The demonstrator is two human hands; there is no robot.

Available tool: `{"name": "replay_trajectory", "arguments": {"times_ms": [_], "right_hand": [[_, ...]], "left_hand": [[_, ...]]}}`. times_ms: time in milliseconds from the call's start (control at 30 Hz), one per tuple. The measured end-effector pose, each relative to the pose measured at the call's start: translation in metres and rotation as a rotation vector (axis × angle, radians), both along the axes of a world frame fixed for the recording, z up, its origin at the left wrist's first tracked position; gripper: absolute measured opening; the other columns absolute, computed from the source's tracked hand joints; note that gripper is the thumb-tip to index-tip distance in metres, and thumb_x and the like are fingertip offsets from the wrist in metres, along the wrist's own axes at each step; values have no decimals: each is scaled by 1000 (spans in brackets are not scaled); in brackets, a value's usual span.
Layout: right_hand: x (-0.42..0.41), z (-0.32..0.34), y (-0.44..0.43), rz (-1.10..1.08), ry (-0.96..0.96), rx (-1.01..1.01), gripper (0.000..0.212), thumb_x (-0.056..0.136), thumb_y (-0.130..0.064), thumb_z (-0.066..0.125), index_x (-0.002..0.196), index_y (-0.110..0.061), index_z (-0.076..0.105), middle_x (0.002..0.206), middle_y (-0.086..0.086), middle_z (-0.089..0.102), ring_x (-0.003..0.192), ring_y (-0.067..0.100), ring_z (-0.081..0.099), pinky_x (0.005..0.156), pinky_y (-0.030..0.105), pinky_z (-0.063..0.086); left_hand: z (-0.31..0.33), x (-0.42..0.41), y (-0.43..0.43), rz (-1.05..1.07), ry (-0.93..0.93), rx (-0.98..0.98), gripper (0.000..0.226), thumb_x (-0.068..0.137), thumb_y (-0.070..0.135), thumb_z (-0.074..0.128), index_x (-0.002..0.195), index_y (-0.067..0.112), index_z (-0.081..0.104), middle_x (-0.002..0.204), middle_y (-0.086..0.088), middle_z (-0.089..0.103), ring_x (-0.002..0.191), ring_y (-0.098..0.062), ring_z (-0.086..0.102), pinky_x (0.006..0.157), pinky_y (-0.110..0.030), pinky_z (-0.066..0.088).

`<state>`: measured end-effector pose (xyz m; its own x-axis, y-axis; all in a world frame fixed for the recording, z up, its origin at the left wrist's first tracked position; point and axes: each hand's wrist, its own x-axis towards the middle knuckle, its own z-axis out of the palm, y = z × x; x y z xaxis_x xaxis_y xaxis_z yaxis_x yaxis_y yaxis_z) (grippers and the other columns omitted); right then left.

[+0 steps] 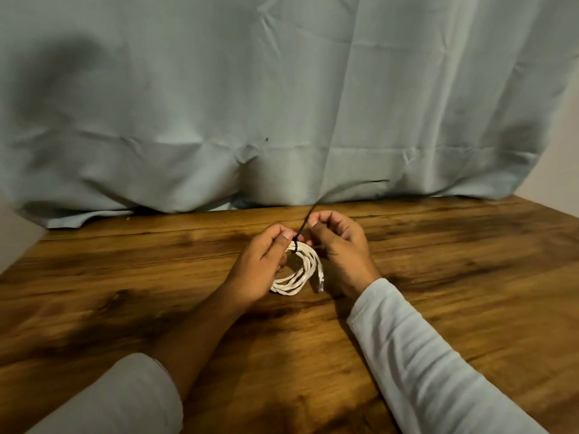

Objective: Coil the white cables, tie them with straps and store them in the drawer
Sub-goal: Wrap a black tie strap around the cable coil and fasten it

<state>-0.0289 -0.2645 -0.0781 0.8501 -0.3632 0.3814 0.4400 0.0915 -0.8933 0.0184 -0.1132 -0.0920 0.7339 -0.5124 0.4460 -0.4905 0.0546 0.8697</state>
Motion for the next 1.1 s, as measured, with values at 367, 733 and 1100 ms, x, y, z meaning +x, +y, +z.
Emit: {"name": "replay_trajectory", "arguments": {"times_ms": [367, 733, 1100], "right_hand": [[-3, 0, 6, 128, -23, -87, 12, 89, -6, 74, 85, -16, 78, 89, 15, 74, 85, 30, 66, 86, 47, 51], [4, -5, 11, -148, 55, -55, 30, 94, -9, 67, 70, -27, 66, 73, 7, 63, 74, 23, 57, 74, 41, 49], [9, -4, 18, -221, 171, 28, 46, 94, -1, 65, 55, -27, 64, 65, 1, 61, 69, 19, 54, 71, 36, 47]], "left_hand": [[1, 2, 0, 36, 72, -48, 26, 109, 20, 45, 95, 0, 55, 66, 5, 39, 56, -7, 37, 52, -28, 32], [6, -10, -4, 70, -108, 71, 32, 108, 34, 45, 95, 7, 58, 65, 5, 45, 60, -15, 44, 56, -38, 36], [3, -11, -2, 148, -275, 188, 27, 109, 38, 43, 84, 33, 53, 64, 17, 53, 57, -5, 47, 58, -44, 43]]}}
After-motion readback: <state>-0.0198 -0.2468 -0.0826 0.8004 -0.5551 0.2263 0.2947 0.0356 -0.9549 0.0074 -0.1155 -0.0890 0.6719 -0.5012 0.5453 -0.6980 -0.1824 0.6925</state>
